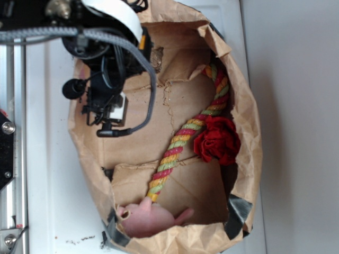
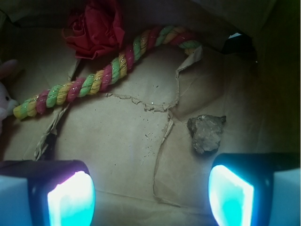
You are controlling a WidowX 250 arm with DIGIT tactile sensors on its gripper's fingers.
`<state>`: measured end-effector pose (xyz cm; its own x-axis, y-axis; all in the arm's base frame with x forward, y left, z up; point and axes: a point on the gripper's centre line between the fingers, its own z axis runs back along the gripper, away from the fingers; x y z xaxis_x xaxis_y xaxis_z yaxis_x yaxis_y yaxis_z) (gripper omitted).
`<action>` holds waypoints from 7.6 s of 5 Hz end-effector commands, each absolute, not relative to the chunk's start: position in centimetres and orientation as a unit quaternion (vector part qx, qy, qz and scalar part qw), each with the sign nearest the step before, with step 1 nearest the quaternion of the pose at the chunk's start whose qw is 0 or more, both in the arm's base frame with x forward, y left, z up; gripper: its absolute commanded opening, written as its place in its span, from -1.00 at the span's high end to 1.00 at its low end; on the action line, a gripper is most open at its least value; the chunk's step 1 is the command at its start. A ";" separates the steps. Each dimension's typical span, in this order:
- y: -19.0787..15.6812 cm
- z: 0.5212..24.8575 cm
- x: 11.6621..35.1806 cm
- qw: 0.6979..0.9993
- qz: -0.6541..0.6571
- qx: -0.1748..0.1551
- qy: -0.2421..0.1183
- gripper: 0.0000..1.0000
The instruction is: Grab the rock.
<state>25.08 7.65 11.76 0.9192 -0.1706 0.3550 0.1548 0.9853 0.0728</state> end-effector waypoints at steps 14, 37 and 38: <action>14.1 10.3 31.2 0.983 0.015 0.061 -0.175 -1.00; 15.0 4.8 28.7 0.963 0.079 0.238 -0.093 1.00; 15.0 5.0 28.7 0.964 0.081 0.236 -0.093 1.00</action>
<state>28.41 14.08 3.93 0.9764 0.1000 0.1916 -0.1759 0.8826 0.4360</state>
